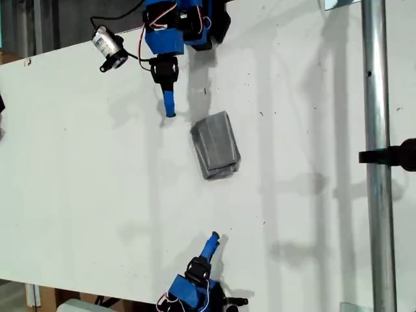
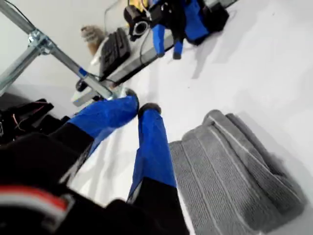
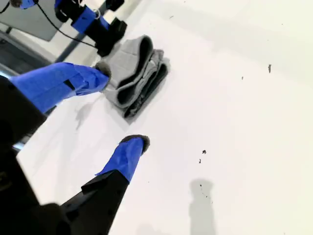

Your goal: Grasp corners of a towel and fold twice.

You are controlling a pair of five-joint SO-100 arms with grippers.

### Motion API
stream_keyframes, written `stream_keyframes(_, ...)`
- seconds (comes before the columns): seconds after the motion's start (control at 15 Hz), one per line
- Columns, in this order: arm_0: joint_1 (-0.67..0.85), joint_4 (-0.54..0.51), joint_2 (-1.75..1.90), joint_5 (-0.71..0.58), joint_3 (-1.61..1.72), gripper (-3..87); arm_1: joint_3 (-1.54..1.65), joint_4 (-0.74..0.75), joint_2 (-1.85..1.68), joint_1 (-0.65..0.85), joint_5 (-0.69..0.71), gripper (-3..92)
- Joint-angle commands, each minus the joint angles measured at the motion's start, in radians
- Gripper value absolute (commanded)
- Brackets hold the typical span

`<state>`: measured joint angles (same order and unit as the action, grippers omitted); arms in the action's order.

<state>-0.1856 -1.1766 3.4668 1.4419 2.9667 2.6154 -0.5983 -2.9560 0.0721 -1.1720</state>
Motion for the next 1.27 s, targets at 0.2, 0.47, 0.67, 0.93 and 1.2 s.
stream_keyframes(0.2,0.064,0.071,0.006,-0.008,0.147,18.9,0.101,-0.638,-0.324,-0.032,-0.173,-0.2)
stream_keyframes(0.47,0.123,-0.080,0.006,0.170,0.152,18.1,0.275,-0.838,-0.337,-0.002,-0.328,-0.2)
stream_keyframes(0.67,0.163,-0.112,0.005,-0.198,0.152,17.9,0.272,-0.893,-0.331,-0.052,-0.348,10.3)
stream_keyframes(0.93,0.156,-0.109,0.005,-0.502,0.152,15.2,0.272,-0.894,-0.331,-0.028,-0.337,10.3)
stream_keyframes(1.2,0.156,-0.109,0.005,-0.502,0.152,13.9,0.272,-0.894,-0.331,-0.031,-0.337,10.3)
